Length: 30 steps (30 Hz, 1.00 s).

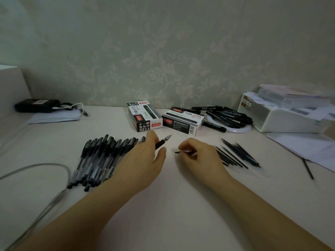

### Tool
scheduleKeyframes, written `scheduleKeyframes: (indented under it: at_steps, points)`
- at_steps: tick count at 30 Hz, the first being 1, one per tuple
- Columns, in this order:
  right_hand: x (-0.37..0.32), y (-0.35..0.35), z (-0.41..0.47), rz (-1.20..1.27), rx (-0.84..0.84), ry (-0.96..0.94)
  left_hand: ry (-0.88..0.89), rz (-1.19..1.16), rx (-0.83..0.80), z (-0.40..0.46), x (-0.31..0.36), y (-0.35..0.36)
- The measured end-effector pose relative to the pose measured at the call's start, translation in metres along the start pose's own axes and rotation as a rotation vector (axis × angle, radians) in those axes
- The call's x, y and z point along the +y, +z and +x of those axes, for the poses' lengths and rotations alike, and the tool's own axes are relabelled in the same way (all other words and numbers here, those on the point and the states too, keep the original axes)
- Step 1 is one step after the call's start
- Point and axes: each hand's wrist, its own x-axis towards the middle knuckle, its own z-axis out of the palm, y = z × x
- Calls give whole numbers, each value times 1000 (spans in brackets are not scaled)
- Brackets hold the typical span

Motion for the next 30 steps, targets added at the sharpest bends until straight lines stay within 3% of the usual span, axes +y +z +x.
scheduleKeyframes:
  at_steps: [3,8,13,16,20,30]
  points:
    - [2,2,1,-121,-32,-44,46,-24,3,0,0,0]
    - [4,1,1,-80,-45,-23,56,4,30,1,-3,0]
    - [-8,-1,4,284,114,52,109,-26,41,1,0,-1]
    - [-17,-3,2,507,37,143,181,-49,42,-1,4,-1]
    - [-18,-2,1,599,4,206,219,-93,47,-1,5,-3]
    - [-18,-6,2,822,-124,235,84,-70,-30,-1,1,1]
